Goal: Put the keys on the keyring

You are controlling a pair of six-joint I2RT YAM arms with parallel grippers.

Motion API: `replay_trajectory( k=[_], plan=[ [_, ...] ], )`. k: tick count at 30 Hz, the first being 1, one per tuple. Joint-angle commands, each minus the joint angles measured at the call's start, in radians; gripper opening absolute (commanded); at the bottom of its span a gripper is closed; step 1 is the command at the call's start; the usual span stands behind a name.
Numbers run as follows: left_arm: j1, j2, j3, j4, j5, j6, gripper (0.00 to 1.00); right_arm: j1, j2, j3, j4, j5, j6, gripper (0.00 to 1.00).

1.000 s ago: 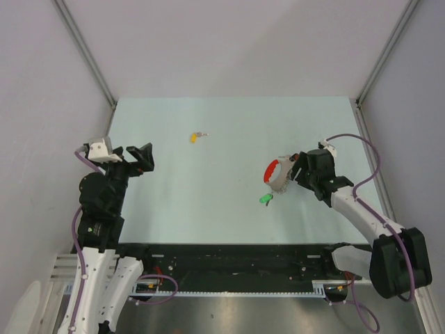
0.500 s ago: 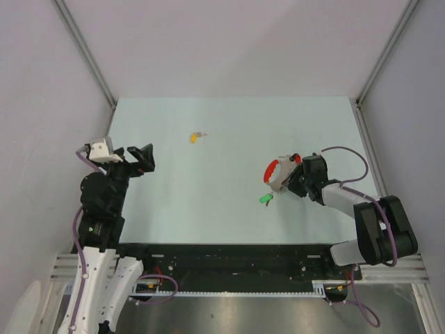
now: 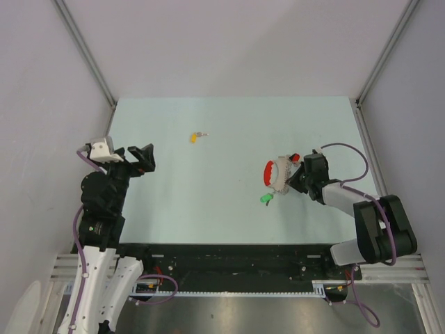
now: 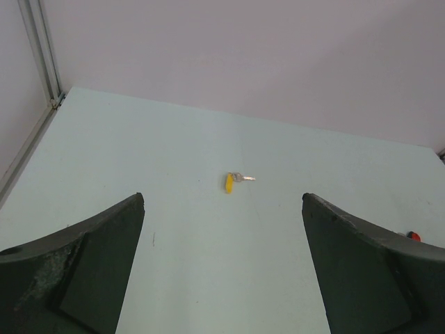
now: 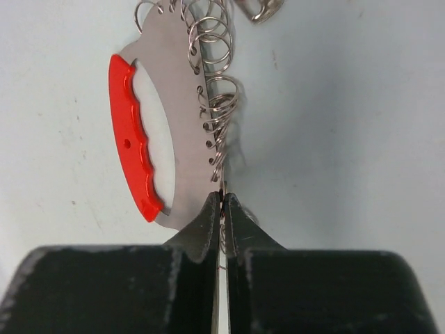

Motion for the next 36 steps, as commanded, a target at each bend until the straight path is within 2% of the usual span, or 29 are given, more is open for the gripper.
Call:
replay_trajectory(
  k=[1, 3, 7, 8, 19, 20, 24, 27, 28, 29, 30, 36],
  plan=[
    [0.003, -0.002, -0.001, 0.029, 0.015, -0.028, 1.0, 0.002, -0.107, 0.101, -0.074, 0.123, -0.183, 0.0],
    [0.003, -0.002, -0.003, 0.031, 0.015, -0.028, 1.0, 0.018, -0.157, 0.154, -0.152, 0.201, -0.28, 0.0],
    [0.003, -0.001, -0.003, 0.032, 0.016, -0.029, 1.0, 0.123, -0.188, 0.233, -0.221, 0.33, -0.412, 0.0],
    [0.003, -0.001, -0.003, 0.034, 0.018, -0.031, 1.0, 0.184, -0.182, 0.243, -0.239, 0.368, -0.436, 0.0],
    [0.004, -0.002, -0.006, 0.034, 0.019, -0.032, 1.0, 0.647, 0.117, 0.34, -0.256, 0.566, -0.731, 0.0],
    [0.003, -0.002, -0.007, 0.035, 0.021, -0.032, 1.0, 0.703, 0.137, 0.352, -0.259, 0.569, -0.734, 0.0],
    [0.003, -0.001, -0.007, 0.035, 0.021, -0.032, 1.0, 0.785, 0.186, 0.375, -0.276, 0.505, -0.733, 0.0],
    [0.003, -0.002, -0.007, 0.031, 0.021, -0.032, 1.0, 0.805, 0.174, 0.388, -0.299, 0.436, -0.696, 0.14],
    [0.003, -0.001, -0.006, 0.035, 0.022, -0.032, 1.0, 0.805, 0.163, 0.391, -0.314, 0.392, -0.67, 0.21],
    [0.003, 0.002, -0.007, 0.038, 0.027, -0.032, 1.0, 0.8, 0.13, 0.392, -0.319, 0.373, -0.656, 0.37],
    [0.003, 0.001, -0.009, 0.037, 0.029, -0.034, 1.0, 0.784, 0.11, 0.392, -0.327, 0.356, -0.644, 0.43],
    [0.003, 0.005, -0.01, 0.041, 0.036, -0.034, 1.0, 0.678, 0.014, 0.38, -0.445, 0.241, -0.561, 0.45]
  ],
)
